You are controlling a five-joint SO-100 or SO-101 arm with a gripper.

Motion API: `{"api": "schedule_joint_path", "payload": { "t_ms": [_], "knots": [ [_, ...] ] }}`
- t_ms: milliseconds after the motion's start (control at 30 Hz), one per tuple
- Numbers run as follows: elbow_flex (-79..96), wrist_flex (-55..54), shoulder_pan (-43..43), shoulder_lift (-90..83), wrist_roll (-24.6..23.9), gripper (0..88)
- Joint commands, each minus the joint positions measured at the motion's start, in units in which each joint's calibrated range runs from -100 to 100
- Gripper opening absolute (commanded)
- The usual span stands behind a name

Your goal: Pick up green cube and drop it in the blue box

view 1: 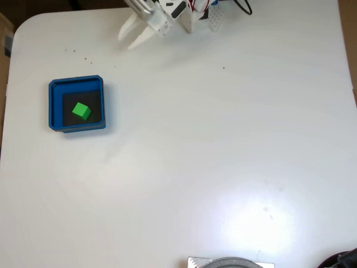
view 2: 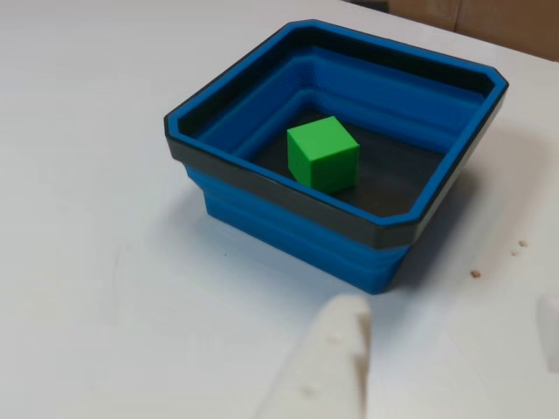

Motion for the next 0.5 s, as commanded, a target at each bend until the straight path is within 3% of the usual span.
{"api": "schedule_joint_path", "payload": {
  "t_ms": [0, 467],
  "knots": [
    [3.37, -0.92, -0.30, -6.93, -0.15, 14.1],
    [7.50, -0.92, -0.30, -14.37, -0.10, 14.1]
  ]
}}
